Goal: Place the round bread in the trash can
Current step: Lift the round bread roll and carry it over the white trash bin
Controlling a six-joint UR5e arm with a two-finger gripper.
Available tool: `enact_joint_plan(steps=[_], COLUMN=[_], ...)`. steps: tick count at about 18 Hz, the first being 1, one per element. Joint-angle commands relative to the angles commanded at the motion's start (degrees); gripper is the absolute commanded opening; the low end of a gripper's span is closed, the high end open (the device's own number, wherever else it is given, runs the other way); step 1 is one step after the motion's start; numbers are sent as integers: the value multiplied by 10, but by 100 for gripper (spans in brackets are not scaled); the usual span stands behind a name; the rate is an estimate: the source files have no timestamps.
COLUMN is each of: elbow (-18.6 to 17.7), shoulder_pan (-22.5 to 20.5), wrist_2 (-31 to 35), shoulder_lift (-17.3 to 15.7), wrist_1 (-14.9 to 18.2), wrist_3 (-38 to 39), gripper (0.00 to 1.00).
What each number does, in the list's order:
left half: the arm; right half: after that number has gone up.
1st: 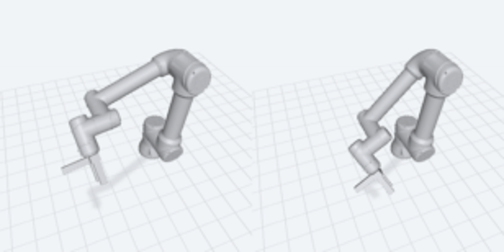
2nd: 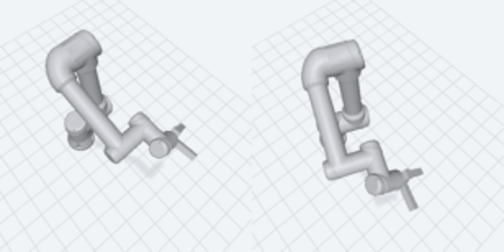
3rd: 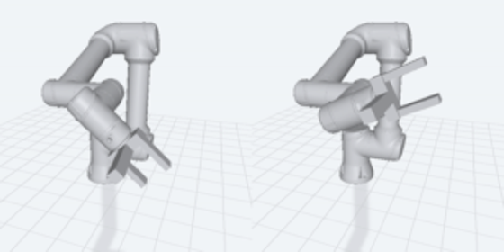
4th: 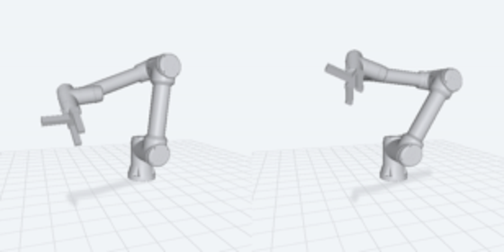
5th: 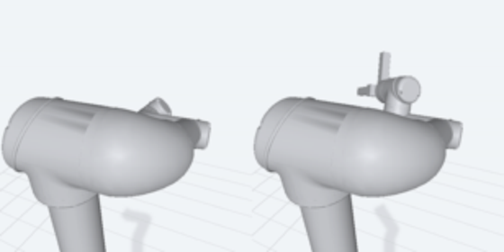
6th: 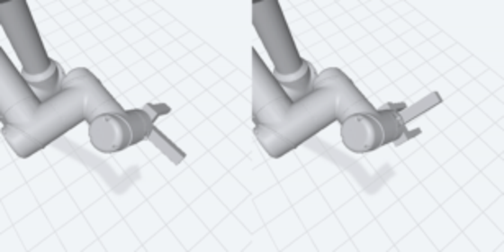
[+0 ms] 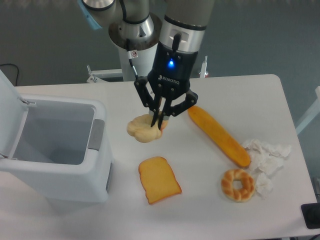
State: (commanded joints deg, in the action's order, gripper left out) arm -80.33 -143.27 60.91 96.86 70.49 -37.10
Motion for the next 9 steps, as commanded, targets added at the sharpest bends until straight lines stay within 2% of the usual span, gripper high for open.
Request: enact_joint_plan(steps=[9], elbow=[-11], shoulder_pan=[57], wrist_2=[-27], shoulder_lift=[-6], wrist_1=[2], wrist_3=[51], gripper=[0])
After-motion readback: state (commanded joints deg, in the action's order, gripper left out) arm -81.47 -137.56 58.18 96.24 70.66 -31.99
